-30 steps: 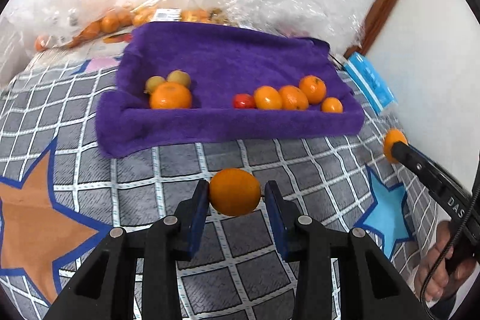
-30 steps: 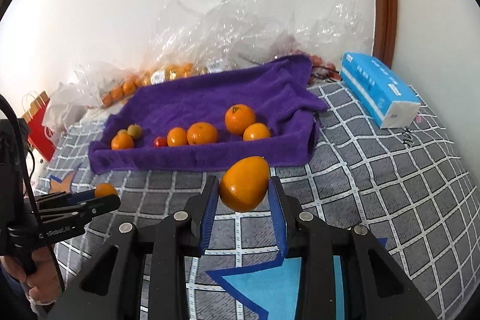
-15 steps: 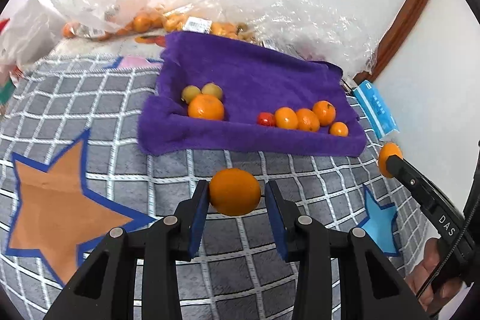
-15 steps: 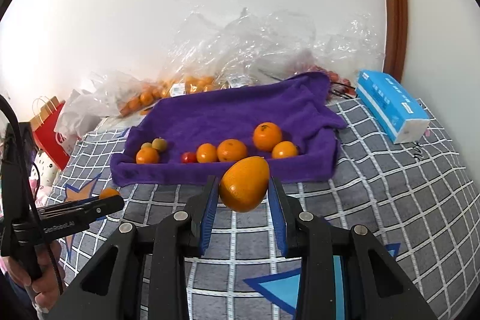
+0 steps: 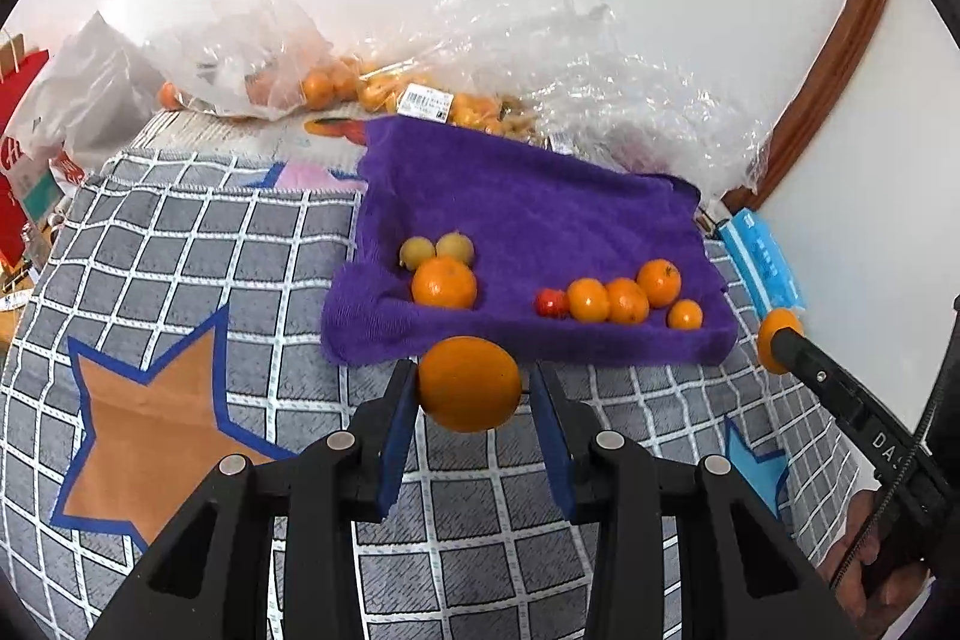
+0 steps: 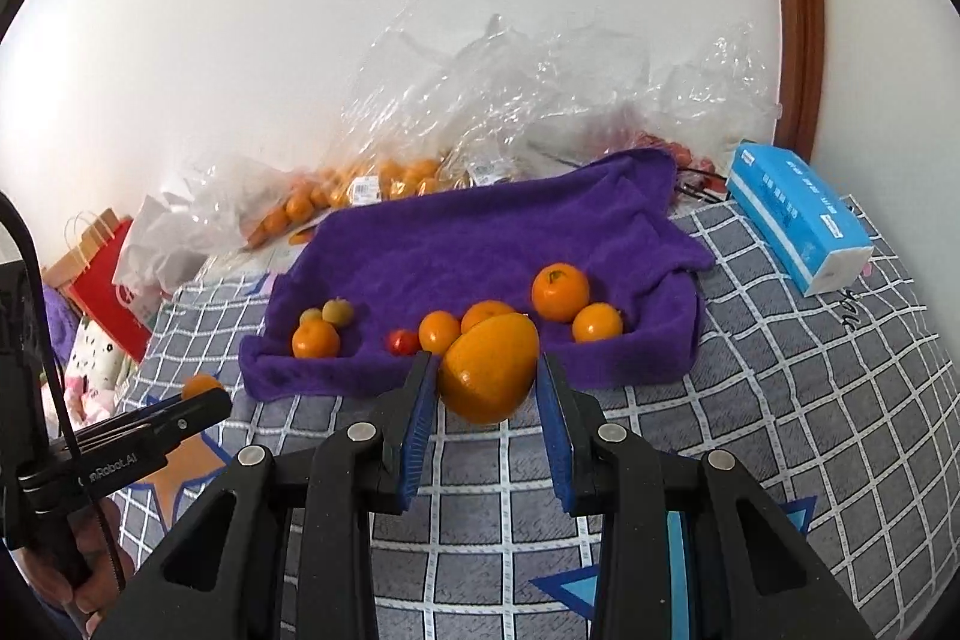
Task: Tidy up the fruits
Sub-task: 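Carry both held oranges up and over onto the purple towel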
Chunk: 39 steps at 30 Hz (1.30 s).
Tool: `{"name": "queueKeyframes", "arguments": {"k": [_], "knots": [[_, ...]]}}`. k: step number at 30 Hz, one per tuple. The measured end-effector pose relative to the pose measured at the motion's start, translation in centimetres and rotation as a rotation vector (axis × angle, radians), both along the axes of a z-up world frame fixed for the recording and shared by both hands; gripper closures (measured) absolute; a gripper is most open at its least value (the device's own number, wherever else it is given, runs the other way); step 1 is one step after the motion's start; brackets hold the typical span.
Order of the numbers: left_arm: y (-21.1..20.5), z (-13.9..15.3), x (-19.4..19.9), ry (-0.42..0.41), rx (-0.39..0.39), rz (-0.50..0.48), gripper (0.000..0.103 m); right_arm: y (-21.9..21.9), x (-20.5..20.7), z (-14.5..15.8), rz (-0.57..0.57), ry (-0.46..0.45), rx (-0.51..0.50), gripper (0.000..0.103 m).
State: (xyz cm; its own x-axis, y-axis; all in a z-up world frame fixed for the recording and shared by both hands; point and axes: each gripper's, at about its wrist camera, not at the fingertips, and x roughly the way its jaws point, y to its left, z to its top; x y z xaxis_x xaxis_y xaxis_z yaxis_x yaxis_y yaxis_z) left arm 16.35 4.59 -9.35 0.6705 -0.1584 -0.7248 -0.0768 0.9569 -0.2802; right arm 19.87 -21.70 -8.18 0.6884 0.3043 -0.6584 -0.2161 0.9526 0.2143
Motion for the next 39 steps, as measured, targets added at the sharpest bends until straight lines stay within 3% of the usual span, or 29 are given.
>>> {"name": "queueKeyframes", "arguments": {"k": [16,39], "knots": [[-0.4,3.0,1.5,-0.071,0.007,-0.03,0.067,0.0,2.2,2.0,-0.026,-0.027,0.004,0.069],[0.2,2.5,5.8,-0.082,0.012,-0.034,0.067,1.3,6.0,1.7,-0.03,-0.052,-0.046,0.069]]}}
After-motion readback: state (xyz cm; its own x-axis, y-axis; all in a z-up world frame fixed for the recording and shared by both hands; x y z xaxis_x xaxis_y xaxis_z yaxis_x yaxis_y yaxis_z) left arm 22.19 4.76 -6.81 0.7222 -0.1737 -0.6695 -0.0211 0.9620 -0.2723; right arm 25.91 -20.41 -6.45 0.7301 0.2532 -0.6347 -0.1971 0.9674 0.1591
